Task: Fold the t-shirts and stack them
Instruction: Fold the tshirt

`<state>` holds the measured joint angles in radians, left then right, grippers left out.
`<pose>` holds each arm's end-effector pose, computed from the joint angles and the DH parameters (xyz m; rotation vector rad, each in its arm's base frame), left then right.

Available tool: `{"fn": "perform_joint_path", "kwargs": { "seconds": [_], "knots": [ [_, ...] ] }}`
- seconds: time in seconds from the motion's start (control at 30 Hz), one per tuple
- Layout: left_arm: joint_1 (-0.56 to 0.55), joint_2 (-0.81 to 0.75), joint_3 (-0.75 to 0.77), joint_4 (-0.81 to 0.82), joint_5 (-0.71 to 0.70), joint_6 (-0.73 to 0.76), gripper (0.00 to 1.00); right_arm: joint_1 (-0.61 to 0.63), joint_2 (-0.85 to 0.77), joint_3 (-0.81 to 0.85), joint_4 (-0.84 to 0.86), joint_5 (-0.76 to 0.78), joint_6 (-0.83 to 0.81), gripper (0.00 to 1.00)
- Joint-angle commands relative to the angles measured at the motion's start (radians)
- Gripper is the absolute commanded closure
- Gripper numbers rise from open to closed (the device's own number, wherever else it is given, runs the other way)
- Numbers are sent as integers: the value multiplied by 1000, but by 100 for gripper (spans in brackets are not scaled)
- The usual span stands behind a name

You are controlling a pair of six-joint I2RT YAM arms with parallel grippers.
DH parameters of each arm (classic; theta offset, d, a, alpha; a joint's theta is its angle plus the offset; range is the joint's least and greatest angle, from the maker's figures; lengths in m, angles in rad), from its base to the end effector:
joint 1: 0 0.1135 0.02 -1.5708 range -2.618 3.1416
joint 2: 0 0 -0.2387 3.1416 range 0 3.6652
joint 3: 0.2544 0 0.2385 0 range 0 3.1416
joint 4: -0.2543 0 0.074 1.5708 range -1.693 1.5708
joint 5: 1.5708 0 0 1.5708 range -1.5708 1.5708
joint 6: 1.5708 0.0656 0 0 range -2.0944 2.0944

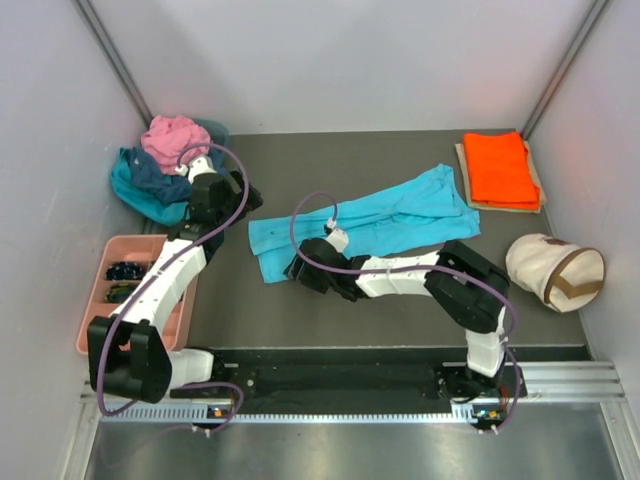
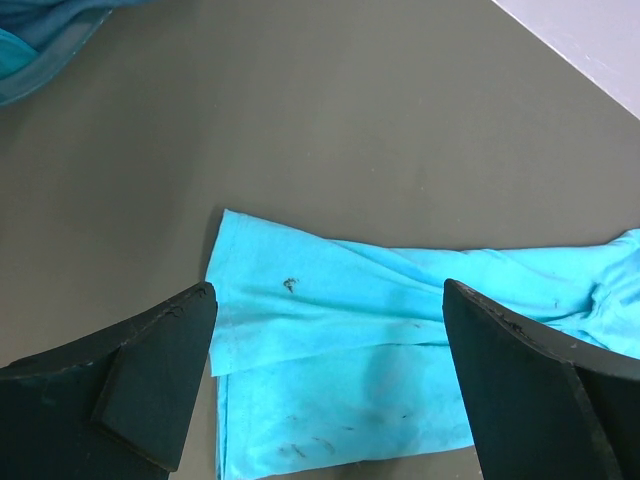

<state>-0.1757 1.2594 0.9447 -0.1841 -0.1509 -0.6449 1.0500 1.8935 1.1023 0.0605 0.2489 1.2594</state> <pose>0.3039 -0.0439 0.2599 -0.5743 2.0011 -0.3487 0.2146 0.3416 0.1261 0.3914 2.4173 0.8753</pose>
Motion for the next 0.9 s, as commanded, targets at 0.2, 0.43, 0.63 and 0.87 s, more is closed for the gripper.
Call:
{"fn": "perform_joint_path", "kwargs": {
  "seconds": [0.2, 0.43, 0.63, 0.87],
  "knots": [
    [5, -26, 3, 26, 13, 5, 1, 13, 81, 111, -59, 30, 17, 38],
    [5, -32, -1, 28, 14, 8, 1, 13, 125, 157, -96, 35, 17, 38],
    [5, -35, -6, 31, 16, 10, 1, 2, 173, 185, -105, 21, 21, 38],
    [5, -35, -9, 35, 19, 11, 1, -18, 213, 202, -108, 6, 26, 39]
  ]
}}
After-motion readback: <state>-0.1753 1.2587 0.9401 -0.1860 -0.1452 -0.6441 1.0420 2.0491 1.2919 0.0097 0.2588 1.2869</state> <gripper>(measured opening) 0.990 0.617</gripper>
